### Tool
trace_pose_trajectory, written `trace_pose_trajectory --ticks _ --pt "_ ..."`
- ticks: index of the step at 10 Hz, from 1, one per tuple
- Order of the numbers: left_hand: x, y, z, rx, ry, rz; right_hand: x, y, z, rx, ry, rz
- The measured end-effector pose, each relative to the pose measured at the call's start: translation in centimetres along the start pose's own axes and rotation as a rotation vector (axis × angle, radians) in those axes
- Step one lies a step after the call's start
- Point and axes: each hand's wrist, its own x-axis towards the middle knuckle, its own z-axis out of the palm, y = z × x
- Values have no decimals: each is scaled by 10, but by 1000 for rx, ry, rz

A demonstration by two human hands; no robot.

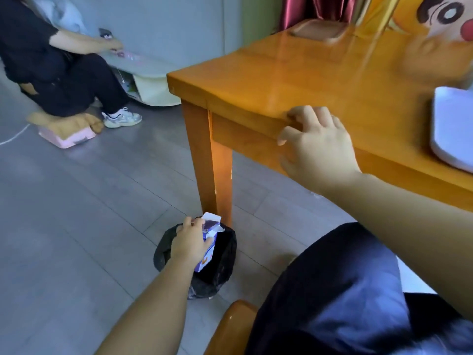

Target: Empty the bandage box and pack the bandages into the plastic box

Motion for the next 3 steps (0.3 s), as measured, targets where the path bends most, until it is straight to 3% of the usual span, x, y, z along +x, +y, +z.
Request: trace_pose_trajectory --ticks 2,3 --pt "18 -1 -3 -111 -2 -28 0 2 -1 34 16 -24" --pt "21 22 -20 -234 100 80 -2 4 2 46 11 -36"
